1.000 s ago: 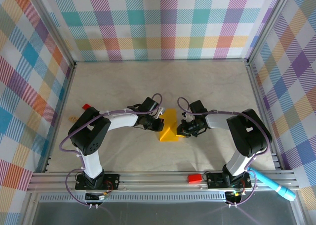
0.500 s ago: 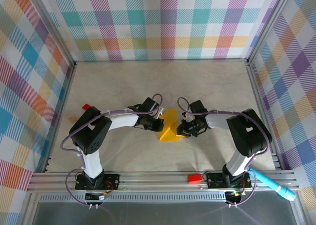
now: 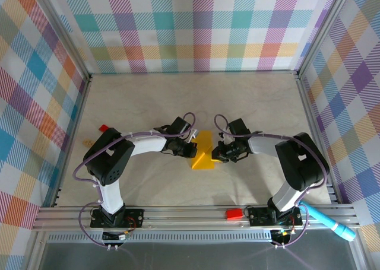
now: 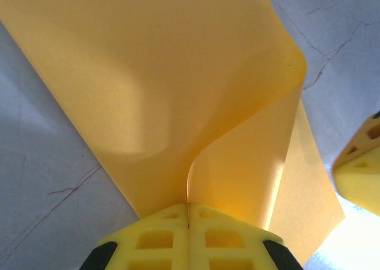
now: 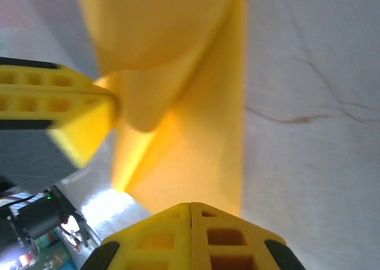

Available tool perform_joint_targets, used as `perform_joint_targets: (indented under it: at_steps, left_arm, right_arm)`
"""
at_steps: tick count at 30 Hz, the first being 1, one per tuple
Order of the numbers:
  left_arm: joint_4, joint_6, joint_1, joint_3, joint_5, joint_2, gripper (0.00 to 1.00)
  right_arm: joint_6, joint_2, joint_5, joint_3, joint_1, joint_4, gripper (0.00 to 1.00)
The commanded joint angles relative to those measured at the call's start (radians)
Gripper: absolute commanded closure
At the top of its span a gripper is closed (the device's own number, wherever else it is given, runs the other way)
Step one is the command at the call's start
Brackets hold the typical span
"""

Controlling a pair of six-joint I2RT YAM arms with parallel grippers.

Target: Fold a paper plane with a square sheet of paper (fold left side to right side)

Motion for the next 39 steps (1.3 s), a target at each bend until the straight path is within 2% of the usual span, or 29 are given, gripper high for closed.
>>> perform_joint_targets:
  at_steps: [1,16,39]
  left_arm:
    - [-0.023,0.026,0.008,-0.027,-0.016,0.017,1.00]
    - [-0.029,0.029,0.001,-0.025,-0.032,0.015,1.00]
    - [-0.032,0.037,-0.003,-0.015,-0.044,0.020,1.00]
  right_arm:
    - [0.059,-0.037,-0.062,0.006,0.009,0.094,1.00]
    - [0.110,0.088,-0.043,0.079,0.085,0.193,1.00]
    - [0.094,0.152,0.045,0.063,0.100,0.124,1.00]
